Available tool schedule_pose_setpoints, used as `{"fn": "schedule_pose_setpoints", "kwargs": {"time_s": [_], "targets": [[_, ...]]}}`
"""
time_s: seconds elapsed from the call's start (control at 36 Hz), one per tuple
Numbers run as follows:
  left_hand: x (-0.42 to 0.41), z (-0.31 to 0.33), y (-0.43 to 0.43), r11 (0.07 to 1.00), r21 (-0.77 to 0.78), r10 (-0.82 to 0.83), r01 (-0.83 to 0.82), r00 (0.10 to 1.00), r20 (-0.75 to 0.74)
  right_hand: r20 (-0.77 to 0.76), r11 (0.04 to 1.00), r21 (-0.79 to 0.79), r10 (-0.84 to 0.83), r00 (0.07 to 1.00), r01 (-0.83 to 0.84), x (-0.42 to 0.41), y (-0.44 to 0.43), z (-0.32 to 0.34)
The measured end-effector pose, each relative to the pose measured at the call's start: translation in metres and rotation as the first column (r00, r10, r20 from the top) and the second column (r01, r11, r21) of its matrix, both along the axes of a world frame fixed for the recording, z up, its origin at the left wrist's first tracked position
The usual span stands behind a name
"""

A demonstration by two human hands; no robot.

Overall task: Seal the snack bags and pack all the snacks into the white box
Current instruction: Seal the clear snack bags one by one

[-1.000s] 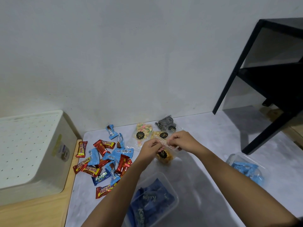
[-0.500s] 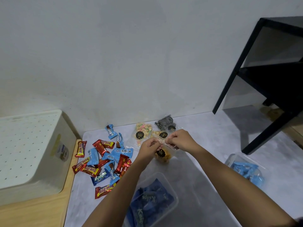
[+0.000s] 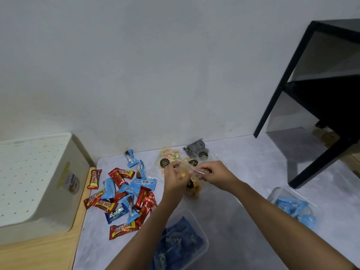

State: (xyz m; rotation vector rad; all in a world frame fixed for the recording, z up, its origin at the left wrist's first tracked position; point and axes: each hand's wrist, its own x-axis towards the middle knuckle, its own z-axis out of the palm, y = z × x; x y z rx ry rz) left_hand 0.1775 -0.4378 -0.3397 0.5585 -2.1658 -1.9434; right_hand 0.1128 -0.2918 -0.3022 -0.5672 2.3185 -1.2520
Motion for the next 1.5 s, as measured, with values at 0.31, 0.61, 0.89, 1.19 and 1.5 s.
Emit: {"fn": "schedule_pose_setpoints", "kwargs": {"time_s": [0.31, 0.61, 0.89, 1.19, 1.5], "targets": [[-0.016, 0.005, 0.016, 0.999, -0.044, -0.005, 0.0, 0.994, -0.108, 0.031, 0.973, -0.223, -0.053, 0.998, 0.059, -0.039, 0.017, 0.033], [-0.117, 0.037, 0.08, 0.978, -0.198, 0.002, -0.06, 0.96, -0.28, 0.054, 0.81, -0.489, -0.343, 0.938, 0.324, -0.12, 0.072, 0.051], [-0.191, -0.011, 0.13, 0.962, -0.271, -0.087, 0.028, 0.975, -0.206, -0.098, 0.825, -0.359, -0.498, 0.862, 0.436, -0.182, 0.119, -0.001], [-0.219, -0.039, 0.129, 0.959, -0.282, -0.024, -0.036, 0.978, -0.206, -0.117, 0.813, -0.334, -0.538, 0.835, 0.477, -0.221, 0.108, -0.037], [-0.222, -0.035, 0.106, 0.909, -0.416, -0.071, -0.001, 0.985, -0.158, -0.069, 0.762, -0.349, -0.602, 0.795, 0.546, -0.226, 0.093, -0.034]]}}
